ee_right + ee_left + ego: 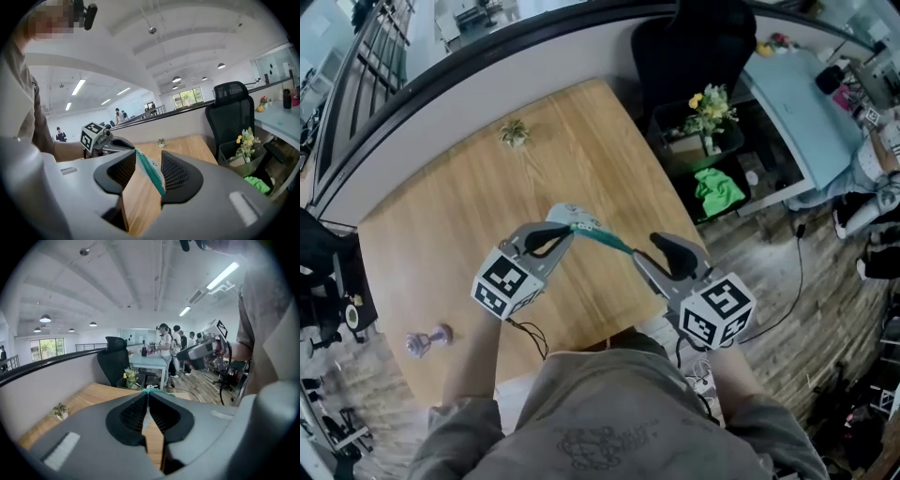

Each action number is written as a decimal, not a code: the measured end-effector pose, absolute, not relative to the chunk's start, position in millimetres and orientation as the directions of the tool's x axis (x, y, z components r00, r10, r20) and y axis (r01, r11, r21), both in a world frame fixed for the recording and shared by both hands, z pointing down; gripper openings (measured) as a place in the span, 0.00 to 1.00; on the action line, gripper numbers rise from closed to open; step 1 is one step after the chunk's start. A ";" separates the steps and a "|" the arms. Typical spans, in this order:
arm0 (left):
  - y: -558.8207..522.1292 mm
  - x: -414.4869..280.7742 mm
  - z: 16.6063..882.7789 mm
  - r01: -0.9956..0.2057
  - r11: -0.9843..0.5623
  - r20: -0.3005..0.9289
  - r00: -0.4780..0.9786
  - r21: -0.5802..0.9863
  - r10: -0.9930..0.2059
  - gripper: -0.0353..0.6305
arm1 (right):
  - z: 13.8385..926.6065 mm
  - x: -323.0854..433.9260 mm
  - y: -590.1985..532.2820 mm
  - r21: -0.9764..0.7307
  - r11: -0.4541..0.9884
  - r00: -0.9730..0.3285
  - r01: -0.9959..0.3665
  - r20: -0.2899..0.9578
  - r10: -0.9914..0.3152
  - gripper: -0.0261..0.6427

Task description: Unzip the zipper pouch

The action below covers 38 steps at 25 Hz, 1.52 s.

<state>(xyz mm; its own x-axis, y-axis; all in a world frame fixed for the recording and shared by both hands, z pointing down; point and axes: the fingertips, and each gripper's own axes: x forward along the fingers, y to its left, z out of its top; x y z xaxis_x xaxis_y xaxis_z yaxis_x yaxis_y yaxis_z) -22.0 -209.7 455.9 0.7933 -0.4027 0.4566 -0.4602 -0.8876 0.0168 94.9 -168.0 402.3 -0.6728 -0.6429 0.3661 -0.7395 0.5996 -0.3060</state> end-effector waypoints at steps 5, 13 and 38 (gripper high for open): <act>-192.4 -36.9 408.7 -0.507 -0.861 0.399 0.782 -0.039 -0.478 0.08 | 373.4 80.9 -158.6 -0.261 0.652 -0.700 -0.712 0.329 -0.633 0.31; -153.6 -51.1 364.3 -0.552 -0.830 0.348 0.766 -0.075 -0.541 0.08 | 349.0 64.7 -140.0 -0.236 0.711 -0.747 -0.662 0.285 -0.601 0.31; -127.1 -35.7 343.6 -0.476 -0.866 0.363 0.788 -0.152 -0.497 0.08 | 344.3 -12.9 -128.3 -0.134 0.936 -0.871 -0.325 0.428 -0.241 0.18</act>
<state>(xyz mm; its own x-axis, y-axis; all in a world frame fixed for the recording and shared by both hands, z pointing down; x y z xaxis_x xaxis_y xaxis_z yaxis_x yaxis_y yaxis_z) -35.7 -127.1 343.6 0.7881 -0.4968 0.3635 -0.4758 -0.8662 -0.1525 -12.9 -128.3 344.3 -0.8711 -0.2409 0.4279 -0.3249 0.9362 -0.1343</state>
